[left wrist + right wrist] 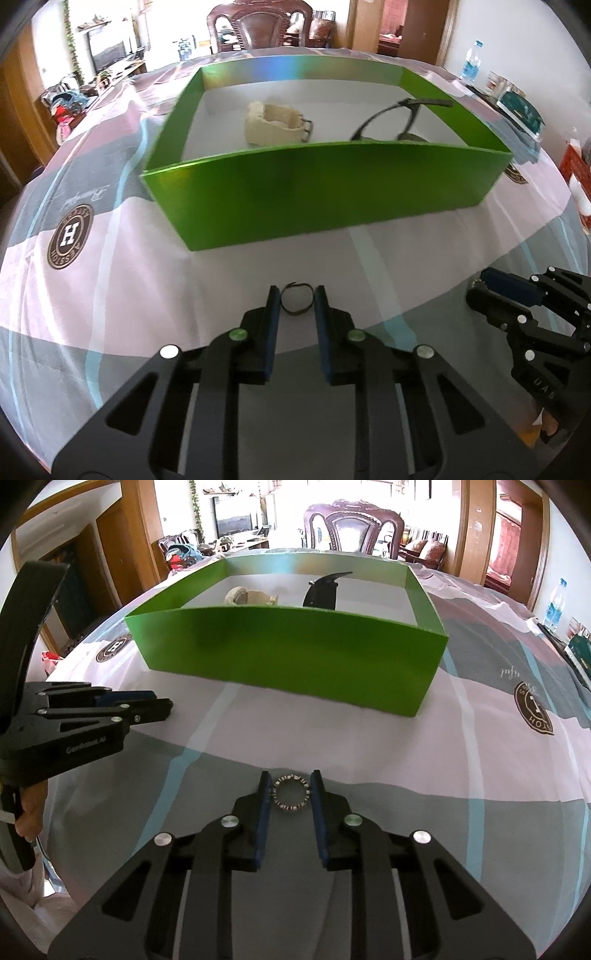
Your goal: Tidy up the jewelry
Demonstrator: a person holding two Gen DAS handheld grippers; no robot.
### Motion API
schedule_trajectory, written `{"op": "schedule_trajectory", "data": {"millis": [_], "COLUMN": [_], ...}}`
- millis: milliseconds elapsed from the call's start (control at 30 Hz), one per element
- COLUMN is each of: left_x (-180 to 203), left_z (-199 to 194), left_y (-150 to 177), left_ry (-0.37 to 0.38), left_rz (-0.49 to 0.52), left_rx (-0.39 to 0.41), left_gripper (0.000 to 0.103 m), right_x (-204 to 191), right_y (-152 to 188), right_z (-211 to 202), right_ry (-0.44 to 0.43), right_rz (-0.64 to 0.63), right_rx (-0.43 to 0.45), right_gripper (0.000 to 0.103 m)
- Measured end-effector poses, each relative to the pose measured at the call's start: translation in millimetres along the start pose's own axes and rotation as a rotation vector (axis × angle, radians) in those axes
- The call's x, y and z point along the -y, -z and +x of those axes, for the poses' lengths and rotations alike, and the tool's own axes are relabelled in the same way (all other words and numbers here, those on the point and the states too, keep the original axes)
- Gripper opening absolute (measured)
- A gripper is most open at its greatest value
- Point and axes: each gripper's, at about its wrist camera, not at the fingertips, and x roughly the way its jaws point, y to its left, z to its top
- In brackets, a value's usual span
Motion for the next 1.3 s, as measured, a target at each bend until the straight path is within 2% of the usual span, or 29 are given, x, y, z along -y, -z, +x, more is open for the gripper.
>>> {"op": "schedule_trajectory", "data": {"millis": [100,433,500,567,733,967,1100,1300], "left_x": [-6.9,-11.8,-12.2,-11.2,-9.7,-13.5,-13.1,-11.0], "left_z": [0.7,-0.9,-1.3,-1.7,-1.1,-0.7,-0.4,-0.5], "left_y": [1.1,5.1,5.9,5.7,5.8,6.6,6.9,6.6], "left_ry": [-0.029,-0.040,-0.038,-0.038,-0.034,-0.023,-0.028,-0.031], "left_rz": [-0.025,-0.037,-0.038,-0.037,-0.032,-0.030,-0.018,-0.014], "left_rx": [-0.001,0.002,0.003,0.002,0.007,0.031,0.043,0.043], "left_gripper": [0.019,0.020,0.022,0.027,0.033,0.031,0.020,0.019], "right_x": [-0.5,-7.9,-8.4,-8.5,-8.9,-12.3,-12.4,-10.4], "right_y": [-4.2,-19.9,-18.9,-16.2,-13.4,-17.1,-17.0,-17.0], "right_z": [2.9,19.0,17.8,13.9,14.4,18.0,17.4,16.8], "right_ry": [-0.001,-0.009,-0.005,-0.008,0.000,0.019,0.015,-0.001], "right_rz": [0.006,0.006,0.003,-0.007,-0.025,-0.038,-0.038,-0.036], "right_rx": [0.003,0.000,0.002,0.006,-0.002,0.001,0.007,0.009], "right_gripper": [0.022,0.022,0.026,0.045,0.045,0.044,0.024,0.022]}}
